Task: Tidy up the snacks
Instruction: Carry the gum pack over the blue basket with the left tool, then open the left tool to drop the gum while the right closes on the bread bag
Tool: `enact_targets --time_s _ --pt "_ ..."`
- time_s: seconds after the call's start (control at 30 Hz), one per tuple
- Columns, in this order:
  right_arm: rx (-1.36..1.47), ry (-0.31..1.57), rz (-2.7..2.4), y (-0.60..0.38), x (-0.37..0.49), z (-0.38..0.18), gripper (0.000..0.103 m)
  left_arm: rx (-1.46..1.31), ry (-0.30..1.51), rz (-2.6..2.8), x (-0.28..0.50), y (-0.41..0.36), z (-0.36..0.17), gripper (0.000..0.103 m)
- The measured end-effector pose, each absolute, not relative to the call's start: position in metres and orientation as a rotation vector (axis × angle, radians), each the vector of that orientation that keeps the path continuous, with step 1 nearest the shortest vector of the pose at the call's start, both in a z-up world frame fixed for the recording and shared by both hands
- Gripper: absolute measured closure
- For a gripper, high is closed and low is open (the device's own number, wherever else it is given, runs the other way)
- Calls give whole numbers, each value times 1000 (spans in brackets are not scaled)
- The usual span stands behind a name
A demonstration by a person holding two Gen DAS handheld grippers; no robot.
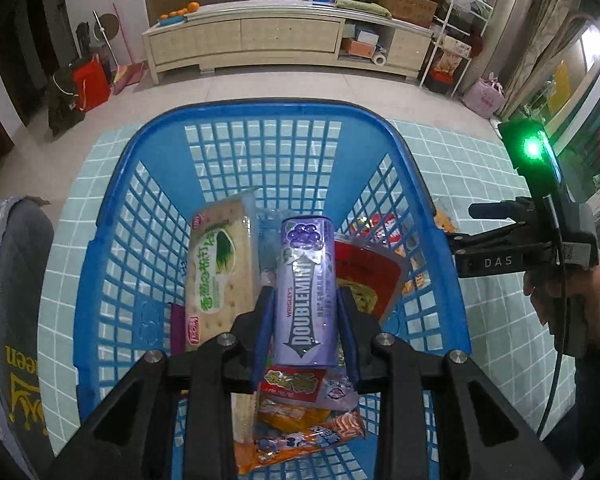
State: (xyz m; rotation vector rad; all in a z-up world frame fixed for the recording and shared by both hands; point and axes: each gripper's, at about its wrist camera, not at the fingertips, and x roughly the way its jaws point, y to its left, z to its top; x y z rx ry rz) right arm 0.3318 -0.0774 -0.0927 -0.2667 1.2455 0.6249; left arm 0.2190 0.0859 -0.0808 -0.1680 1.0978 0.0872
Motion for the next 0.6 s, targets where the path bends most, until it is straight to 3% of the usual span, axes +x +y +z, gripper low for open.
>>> enact_targets --time_s 0.3,0.4,0.6 --pt "-345 1229 593 -59 336 -103 3 -182 1103 83 221 90 -83 74" --pt "-332 1259 605 -60 336 -110 18 -189 1094 84 219 91 -84 74" --pt "-321 1257 617 -68 336 -111 36 -174 1056 117 213 93 -79 54"
